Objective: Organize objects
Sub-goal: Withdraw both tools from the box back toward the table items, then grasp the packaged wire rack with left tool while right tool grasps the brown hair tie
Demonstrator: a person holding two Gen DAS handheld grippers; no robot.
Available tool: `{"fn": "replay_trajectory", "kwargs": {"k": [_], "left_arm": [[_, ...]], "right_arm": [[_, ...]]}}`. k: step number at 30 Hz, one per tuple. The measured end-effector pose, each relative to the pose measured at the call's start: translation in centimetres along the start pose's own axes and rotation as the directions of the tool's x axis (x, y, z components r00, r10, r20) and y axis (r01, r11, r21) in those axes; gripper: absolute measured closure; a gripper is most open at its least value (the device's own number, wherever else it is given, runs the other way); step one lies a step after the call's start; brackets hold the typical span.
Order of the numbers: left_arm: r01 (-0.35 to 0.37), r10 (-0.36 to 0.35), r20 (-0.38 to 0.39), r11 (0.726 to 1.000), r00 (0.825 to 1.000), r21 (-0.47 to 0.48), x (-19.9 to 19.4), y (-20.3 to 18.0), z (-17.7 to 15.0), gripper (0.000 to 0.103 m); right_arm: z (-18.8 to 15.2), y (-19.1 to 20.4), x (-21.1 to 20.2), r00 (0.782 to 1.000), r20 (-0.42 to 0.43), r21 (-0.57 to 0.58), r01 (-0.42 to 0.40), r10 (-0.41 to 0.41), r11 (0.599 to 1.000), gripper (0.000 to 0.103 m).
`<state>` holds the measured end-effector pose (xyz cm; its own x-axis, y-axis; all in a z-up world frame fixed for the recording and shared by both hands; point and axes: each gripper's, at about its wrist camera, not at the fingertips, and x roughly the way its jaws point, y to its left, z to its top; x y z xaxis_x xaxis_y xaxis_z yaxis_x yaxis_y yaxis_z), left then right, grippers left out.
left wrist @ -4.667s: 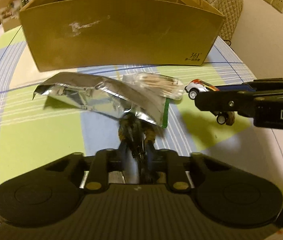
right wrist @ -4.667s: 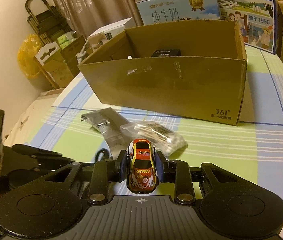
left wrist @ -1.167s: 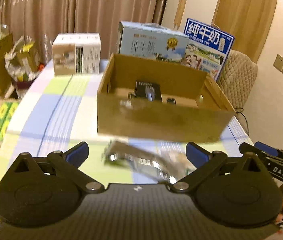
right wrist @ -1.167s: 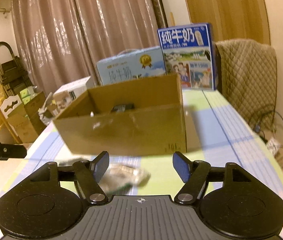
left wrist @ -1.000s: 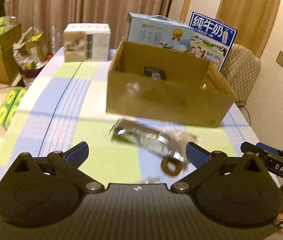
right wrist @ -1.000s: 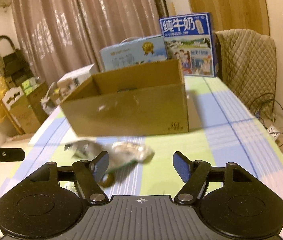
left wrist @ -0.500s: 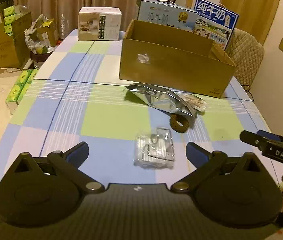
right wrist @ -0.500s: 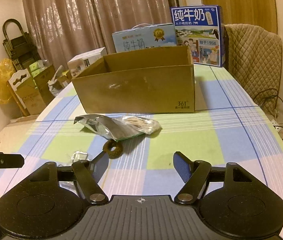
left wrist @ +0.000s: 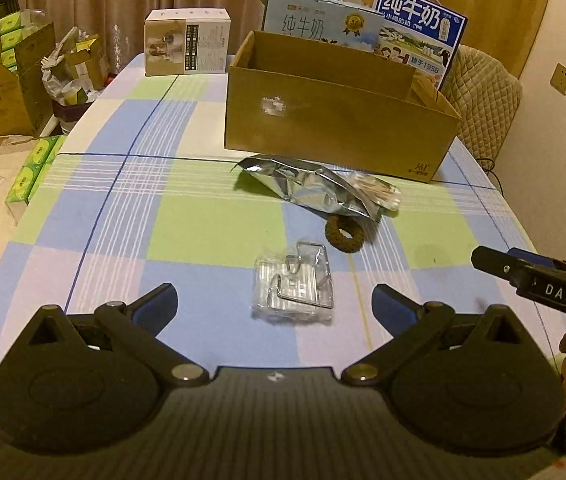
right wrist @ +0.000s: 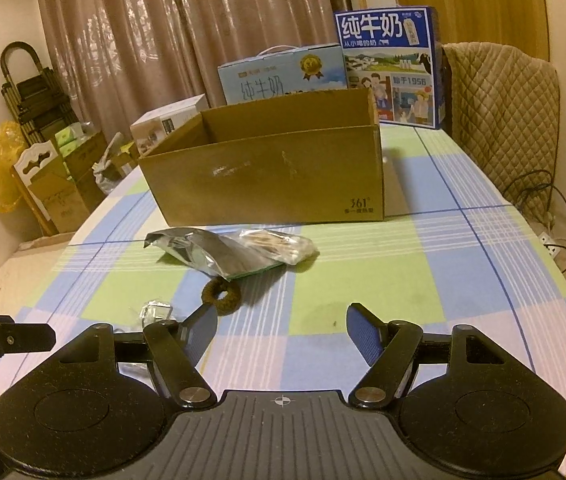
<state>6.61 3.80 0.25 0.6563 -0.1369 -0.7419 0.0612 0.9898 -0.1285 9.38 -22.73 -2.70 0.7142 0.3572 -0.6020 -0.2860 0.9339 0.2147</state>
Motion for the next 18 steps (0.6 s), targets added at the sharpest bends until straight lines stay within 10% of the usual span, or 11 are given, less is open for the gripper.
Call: {"fn": "replay_trajectory", "kwargs": {"k": [18], "left_arm": [[0.015,-0.016,-0.041,1.000,0.999,-0.007,4.8,-1.1,-1.9,0.013]], "right_arm": [[0.0,-0.9,3.4,0.991,-0.116,-0.023,0.061,-0.063,0.998,0.034]]}}
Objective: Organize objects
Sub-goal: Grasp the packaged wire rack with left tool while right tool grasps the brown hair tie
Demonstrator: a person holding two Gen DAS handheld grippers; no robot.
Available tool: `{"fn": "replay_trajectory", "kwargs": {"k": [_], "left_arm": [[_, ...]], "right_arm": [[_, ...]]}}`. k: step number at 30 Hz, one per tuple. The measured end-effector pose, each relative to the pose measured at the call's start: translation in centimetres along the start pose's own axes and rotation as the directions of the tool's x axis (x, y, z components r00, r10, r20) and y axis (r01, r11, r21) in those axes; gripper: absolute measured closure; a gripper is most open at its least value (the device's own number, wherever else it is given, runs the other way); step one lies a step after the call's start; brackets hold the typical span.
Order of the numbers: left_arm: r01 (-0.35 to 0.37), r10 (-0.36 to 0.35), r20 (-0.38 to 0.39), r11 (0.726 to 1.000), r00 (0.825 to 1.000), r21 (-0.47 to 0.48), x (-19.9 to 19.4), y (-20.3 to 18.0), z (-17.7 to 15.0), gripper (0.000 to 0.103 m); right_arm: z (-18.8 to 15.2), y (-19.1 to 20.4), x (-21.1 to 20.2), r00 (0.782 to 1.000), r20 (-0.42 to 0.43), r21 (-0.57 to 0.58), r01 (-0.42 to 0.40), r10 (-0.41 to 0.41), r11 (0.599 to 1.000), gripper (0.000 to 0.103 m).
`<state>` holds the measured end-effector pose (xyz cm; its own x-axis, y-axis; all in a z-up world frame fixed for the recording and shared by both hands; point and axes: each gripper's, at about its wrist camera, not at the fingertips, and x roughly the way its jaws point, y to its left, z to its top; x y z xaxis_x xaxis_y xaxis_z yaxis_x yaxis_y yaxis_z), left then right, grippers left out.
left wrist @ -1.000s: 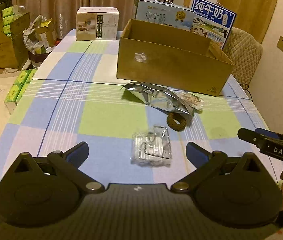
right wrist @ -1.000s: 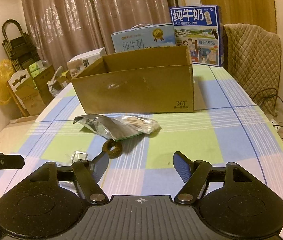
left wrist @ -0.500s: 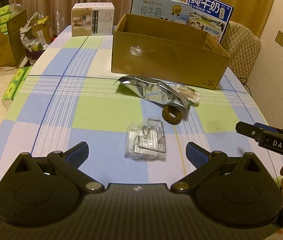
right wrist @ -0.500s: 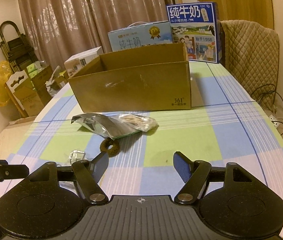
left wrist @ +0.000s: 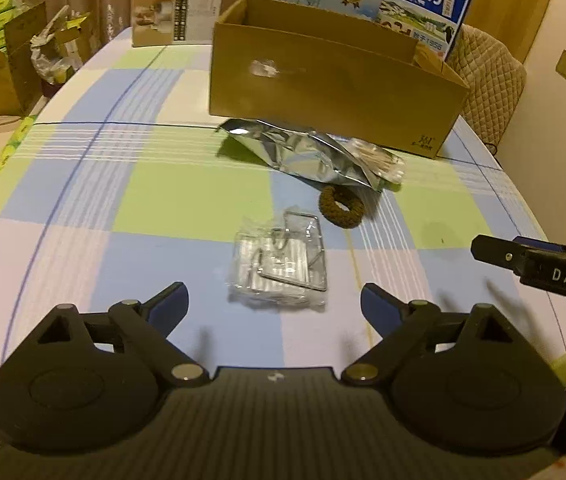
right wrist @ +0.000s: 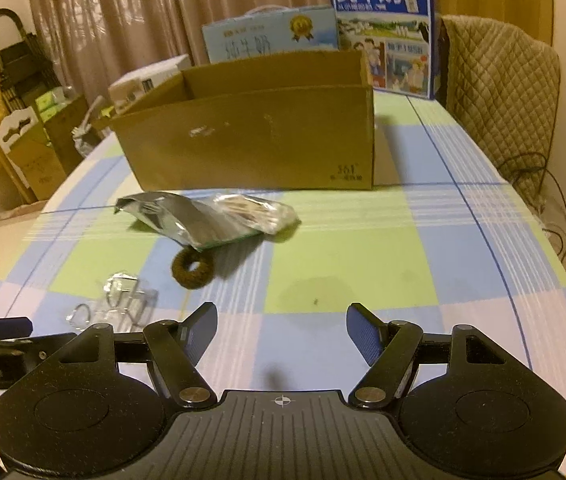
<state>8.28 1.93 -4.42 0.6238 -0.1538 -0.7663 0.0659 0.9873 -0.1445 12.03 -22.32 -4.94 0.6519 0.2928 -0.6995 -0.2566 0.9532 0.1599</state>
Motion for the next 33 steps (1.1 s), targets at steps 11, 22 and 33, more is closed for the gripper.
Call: {"fn": "replay_trajectory", "kwargs": {"k": [11,22,33], "left_arm": [[-0.037,0.036,0.012,0.994,0.999,0.102,4.2,-1.8,-0.1,0.028],[-0.040,0.039,0.011,0.987,0.999,0.158,6.1,-1.8,-0.2,0.048],[-0.064,0.059,0.043,0.991,0.997,0.121,4.2,0.8,1.7,0.052]], "right_arm": [[-0.1,-0.9,2.0,0.998,-0.065,0.022,0.007,-0.006,1.000,0.034],[-0.1,-0.3,3.5,0.995,-0.098,0.010,-0.004,0.005,1.000,0.034],[0.7,2.9,5.6,0.987,-0.095,-0.084,-0.134,0.126,0.987,0.034]]}}
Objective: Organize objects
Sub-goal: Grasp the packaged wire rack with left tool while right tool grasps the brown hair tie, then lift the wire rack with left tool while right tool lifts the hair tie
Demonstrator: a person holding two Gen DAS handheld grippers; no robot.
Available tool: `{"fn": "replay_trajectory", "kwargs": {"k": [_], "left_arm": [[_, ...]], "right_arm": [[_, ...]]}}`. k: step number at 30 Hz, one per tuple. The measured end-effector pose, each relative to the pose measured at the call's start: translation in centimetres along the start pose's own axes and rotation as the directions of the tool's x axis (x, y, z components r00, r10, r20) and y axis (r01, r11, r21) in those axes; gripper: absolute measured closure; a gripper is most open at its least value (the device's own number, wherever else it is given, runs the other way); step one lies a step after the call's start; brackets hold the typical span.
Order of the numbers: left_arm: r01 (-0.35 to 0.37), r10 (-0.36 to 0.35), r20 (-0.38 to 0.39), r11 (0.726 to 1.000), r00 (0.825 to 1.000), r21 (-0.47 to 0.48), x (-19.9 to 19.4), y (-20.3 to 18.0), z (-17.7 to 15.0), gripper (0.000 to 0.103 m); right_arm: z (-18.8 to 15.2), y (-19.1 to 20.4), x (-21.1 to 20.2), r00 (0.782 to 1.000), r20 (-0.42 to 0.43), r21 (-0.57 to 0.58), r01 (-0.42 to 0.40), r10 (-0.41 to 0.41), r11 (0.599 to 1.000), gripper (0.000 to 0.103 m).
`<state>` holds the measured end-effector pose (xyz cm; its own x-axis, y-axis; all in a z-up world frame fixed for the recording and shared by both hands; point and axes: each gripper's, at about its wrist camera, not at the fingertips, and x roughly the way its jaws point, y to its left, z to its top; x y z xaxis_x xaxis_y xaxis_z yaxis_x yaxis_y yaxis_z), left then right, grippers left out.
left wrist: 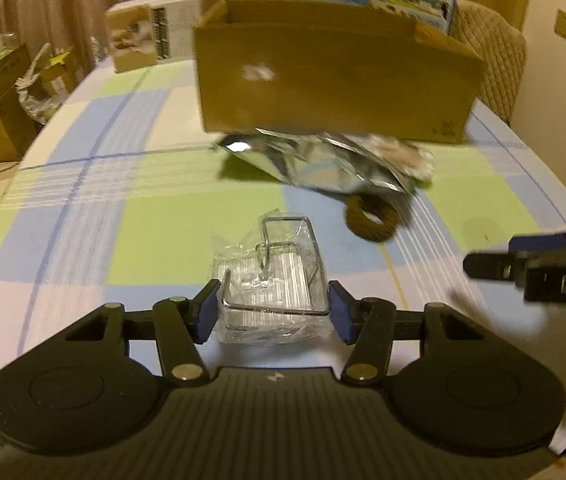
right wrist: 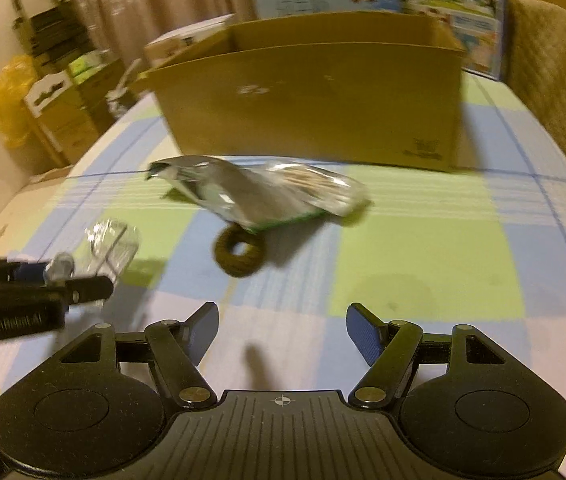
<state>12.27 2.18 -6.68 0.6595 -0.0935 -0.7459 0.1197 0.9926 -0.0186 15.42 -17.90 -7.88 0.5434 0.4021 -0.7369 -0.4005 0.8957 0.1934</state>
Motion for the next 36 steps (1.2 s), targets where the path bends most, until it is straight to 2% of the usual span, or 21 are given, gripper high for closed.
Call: {"fn": "replay_trajectory", "kwargs": {"k": [4,11,13,17,19,20,22,23,29,36], "left_arm": [[-0.005,0.006,0.015,0.999,1.000,-0.044,-0.4,1.9,0.9,0.052],[0.006,-0.004,0.015,0.996,1.000,-0.088,0.1,3.3,1.3,0.052],[0.010,-0.009,0.013,0.995,1.000,-0.096,0.3,3.5,1.2,0.052],[0.019,-0.018,0.010,0.993,1.000,-0.117,0.5,3.7,1.1,0.052],[0.022,-0.021,0.007,0.992,1.000,-0.125,0.7,3.8,1.0,0.052],[0.024,-0.023,0.006,0.992,1.000,-0.125,0.8,3.7,1.0,0.052],[0.027,-0.026,0.005,0.992,1.000,-0.124,0.8,3.7,1.0,0.052],[0.028,-0.027,0.004,0.992,1.000,-0.123,0.8,3.6,1.0,0.052],[0.036,-0.036,0.003,0.992,0.999,-0.117,0.5,3.0,0.8,0.052],[0.051,-0.050,0.014,0.994,0.999,-0.096,-1.2,1.6,0.5,0.052]], "right_arm": [[0.6,1.4,2.1,1.000,-0.003,-0.042,-0.020,0.020,0.999,0.035],[1.7,2.6,5.7,1.000,0.016,-0.095,-0.002,0.003,0.995,0.038],[2.0,2.9,6.7,1.000,0.013,-0.106,0.006,-0.005,0.994,0.049],[2.1,3.7,7.7,0.999,0.039,-0.150,0.023,-0.017,0.988,0.055],[2.1,3.7,8.0,0.998,0.055,-0.155,0.030,-0.022,0.987,0.069],[2.2,3.7,8.0,0.998,0.058,-0.155,0.037,-0.029,0.987,0.072],[2.1,3.5,7.8,0.998,0.050,-0.136,0.035,-0.029,0.990,0.085],[2.1,3.4,7.6,0.999,0.041,-0.123,0.036,-0.031,0.992,0.086],[1.3,3.0,5.3,1.000,0.008,-0.080,0.023,-0.022,0.997,0.087],[0.4,3.0,0.6,0.999,0.045,-0.044,0.002,-0.001,0.999,0.087]]}}
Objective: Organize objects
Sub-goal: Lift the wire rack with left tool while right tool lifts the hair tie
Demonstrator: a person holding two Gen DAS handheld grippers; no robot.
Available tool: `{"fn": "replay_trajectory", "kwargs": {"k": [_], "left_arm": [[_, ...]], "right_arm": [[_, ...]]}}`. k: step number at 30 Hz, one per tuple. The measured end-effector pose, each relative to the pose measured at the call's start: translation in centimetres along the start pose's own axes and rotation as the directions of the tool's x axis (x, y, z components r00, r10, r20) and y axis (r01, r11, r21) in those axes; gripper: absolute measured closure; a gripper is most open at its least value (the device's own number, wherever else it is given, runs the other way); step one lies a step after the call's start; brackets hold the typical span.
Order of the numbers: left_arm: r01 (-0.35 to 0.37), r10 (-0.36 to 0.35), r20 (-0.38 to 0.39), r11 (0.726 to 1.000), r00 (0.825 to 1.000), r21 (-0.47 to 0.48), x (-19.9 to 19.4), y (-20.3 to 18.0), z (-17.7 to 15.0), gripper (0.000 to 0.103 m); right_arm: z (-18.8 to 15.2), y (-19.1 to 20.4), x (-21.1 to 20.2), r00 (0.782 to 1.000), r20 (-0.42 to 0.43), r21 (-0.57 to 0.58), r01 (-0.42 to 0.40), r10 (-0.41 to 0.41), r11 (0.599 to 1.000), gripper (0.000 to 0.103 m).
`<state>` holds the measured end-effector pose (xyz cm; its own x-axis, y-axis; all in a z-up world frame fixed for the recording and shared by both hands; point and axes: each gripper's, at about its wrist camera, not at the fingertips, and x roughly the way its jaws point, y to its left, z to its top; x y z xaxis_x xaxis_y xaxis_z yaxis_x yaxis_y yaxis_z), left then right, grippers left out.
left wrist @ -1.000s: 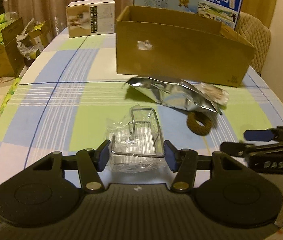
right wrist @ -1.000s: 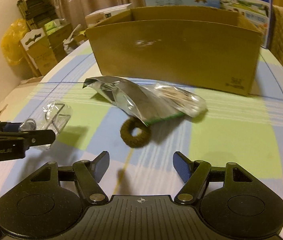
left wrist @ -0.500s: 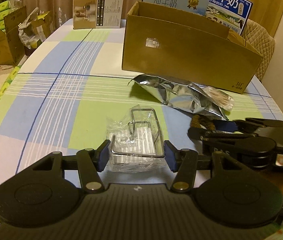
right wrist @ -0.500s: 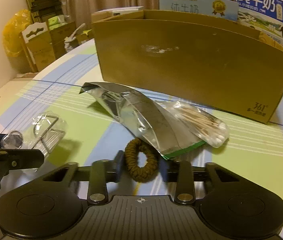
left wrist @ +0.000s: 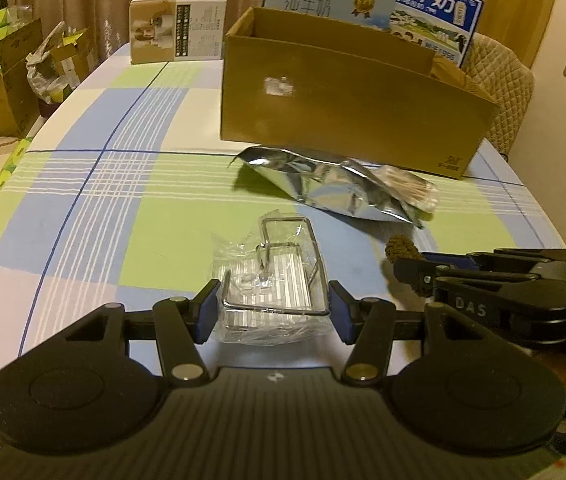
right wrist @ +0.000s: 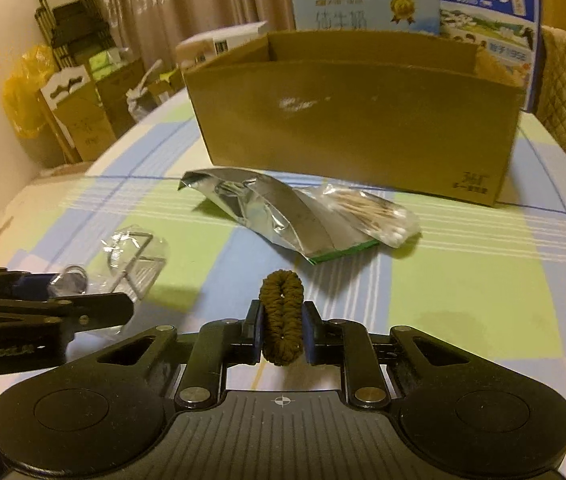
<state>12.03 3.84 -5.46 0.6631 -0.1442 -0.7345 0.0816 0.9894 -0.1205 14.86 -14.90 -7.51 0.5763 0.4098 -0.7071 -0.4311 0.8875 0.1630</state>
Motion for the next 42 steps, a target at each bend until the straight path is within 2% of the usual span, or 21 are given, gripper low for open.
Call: {"fn": "replay_trajectory", "kwargs": {"k": [9,18,27,42], "left_arm": [[0.020,-0.022,0.032,0.999,0.999,0.044,-3.1,-2.1,-0.4,0.052],[0.034,-0.037,0.050,0.998,0.998,0.050,-5.6,-3.3,-0.7,0.052],[0.038,-0.041,0.057,0.998,0.998,0.042,-7.1,-3.5,-1.0,0.052],[0.041,-0.043,0.054,0.998,0.998,0.042,-7.4,-3.6,-1.2,0.052]], "right_arm": [[-1.1,-1.5,-4.7,0.999,0.033,0.075,0.036,-0.038,0.997,0.087],[-1.7,-2.3,-7.4,0.997,0.058,0.110,0.046,-0.053,0.993,0.087],[-1.9,-2.2,-8.5,0.996,0.075,0.118,0.048,-0.057,0.992,0.087],[-1.9,-2.9,-8.5,0.996,0.070,0.129,0.053,-0.062,0.990,0.087]]}}
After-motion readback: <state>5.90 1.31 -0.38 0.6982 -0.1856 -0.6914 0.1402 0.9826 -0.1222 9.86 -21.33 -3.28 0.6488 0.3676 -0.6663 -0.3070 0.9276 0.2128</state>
